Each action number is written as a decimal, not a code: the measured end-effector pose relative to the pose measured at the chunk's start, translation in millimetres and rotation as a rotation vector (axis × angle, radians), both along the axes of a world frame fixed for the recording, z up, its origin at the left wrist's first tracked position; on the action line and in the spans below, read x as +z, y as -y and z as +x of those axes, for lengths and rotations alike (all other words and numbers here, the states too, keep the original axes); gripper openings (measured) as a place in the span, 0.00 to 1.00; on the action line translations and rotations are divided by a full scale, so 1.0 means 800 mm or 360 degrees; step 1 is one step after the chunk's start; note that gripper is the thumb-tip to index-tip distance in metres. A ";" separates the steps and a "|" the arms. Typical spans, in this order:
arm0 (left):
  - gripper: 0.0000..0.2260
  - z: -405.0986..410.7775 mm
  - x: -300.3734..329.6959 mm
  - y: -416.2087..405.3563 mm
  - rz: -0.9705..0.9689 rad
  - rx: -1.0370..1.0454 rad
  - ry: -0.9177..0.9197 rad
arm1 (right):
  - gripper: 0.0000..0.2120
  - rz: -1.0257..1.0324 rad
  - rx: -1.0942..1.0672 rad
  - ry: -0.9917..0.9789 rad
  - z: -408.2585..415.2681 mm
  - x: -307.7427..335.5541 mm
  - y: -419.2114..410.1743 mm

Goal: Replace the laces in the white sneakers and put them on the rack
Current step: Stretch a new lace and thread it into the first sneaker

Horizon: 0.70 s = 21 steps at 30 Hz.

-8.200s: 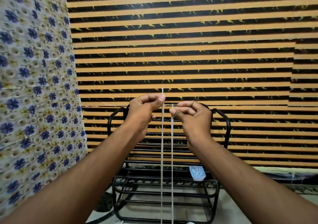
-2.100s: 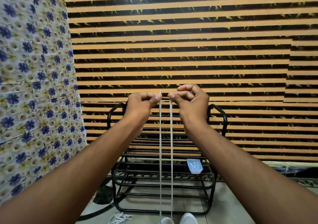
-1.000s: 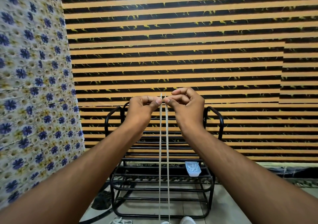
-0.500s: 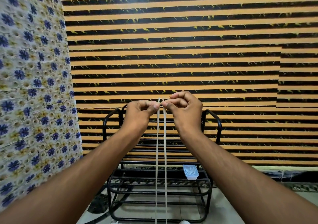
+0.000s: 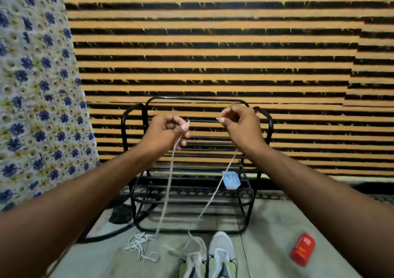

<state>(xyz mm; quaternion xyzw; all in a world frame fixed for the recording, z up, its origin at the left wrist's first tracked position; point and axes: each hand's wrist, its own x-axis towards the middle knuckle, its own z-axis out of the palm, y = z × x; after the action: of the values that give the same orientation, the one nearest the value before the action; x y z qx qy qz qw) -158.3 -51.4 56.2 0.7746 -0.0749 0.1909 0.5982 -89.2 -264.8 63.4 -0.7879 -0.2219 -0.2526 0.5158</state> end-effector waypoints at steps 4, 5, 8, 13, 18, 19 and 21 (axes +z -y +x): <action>0.05 0.008 -0.065 0.000 0.0093 0.0080 -0.0186 | 0.07 -0.0303 0.0090 -0.0116 0.011 -0.073 0.003; 0.05 0.011 -0.088 0.001 0.0098 0.0091 -0.0265 | 0.08 -0.0364 0.0115 -0.0148 0.013 -0.094 0.001; 0.05 0.017 -0.152 0.006 0.0098 0.0095 -0.0440 | 0.07 -0.0512 0.0207 -0.0236 0.016 -0.144 -0.006; 0.04 0.021 -0.276 0.003 0.0066 0.0128 -0.0830 | 0.06 -0.0582 0.0384 -0.0431 0.022 -0.237 -0.018; 0.07 0.009 -0.393 -0.014 0.0212 0.0201 -0.1077 | 0.05 -0.0533 0.0432 -0.0624 0.029 -0.330 -0.019; 0.06 0.005 -0.415 -0.019 0.0308 0.0217 -0.1090 | 0.04 -0.0550 0.0430 -0.0646 0.029 -0.345 -0.019; 0.03 -0.002 -0.457 -0.031 0.0480 0.0201 -0.1144 | 0.05 -0.0578 0.0439 -0.0702 0.033 -0.376 -0.018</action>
<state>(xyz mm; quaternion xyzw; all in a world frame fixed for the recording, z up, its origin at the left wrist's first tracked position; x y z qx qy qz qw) -159.8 -27.0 -309.6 0.8744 0.1599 -0.0691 0.4528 -63.0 -250.3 -237.1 -0.8655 -0.2509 0.0404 0.4317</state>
